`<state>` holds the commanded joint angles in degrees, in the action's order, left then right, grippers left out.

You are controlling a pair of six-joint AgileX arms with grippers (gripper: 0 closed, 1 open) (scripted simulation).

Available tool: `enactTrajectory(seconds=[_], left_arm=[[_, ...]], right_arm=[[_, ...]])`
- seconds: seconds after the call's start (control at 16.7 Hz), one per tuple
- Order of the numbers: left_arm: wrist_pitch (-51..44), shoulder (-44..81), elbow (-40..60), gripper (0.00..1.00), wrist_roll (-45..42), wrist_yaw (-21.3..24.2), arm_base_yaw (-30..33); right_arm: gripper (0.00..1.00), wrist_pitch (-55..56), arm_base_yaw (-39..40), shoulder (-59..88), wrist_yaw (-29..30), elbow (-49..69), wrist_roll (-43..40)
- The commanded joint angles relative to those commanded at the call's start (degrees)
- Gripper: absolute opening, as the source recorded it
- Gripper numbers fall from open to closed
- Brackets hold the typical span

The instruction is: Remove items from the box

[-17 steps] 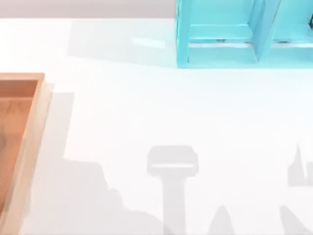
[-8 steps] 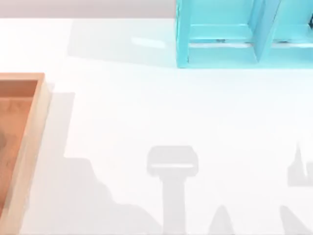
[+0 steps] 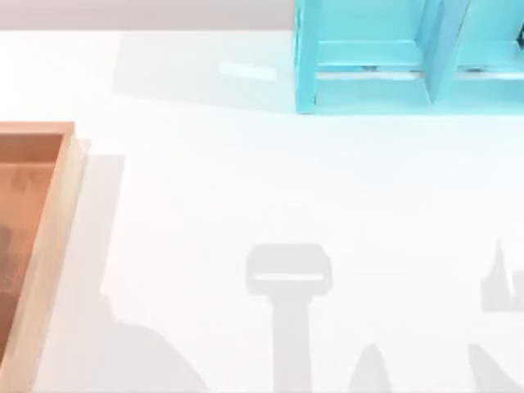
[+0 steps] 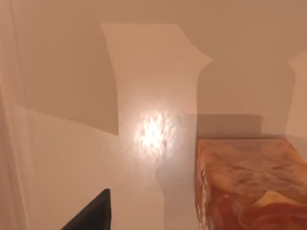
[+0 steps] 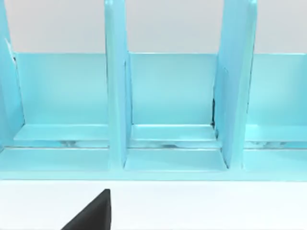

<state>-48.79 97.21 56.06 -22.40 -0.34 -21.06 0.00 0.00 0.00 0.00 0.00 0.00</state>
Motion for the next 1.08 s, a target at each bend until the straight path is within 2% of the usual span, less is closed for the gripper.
enactTrajectory(seconds=[0.18,0.42,1.08], left_arm=[[3.66,1.3,-2.31,1.0,-0.1,0.01,-0.07],[3.82,1.36,-2.4,1.0,-0.1,0.01,-0.07],[3.82,1.36,-2.4,0.17,-0.1,0.01,-0.07]], right_arm=[[1.0,0.0,0.0,0.0,0.0,0.0,0.0],[1.0,0.0,0.0,0.0,0.0,0.0,0.0],[1.0,0.0,0.0,0.0,0.0,0.0,0.0]])
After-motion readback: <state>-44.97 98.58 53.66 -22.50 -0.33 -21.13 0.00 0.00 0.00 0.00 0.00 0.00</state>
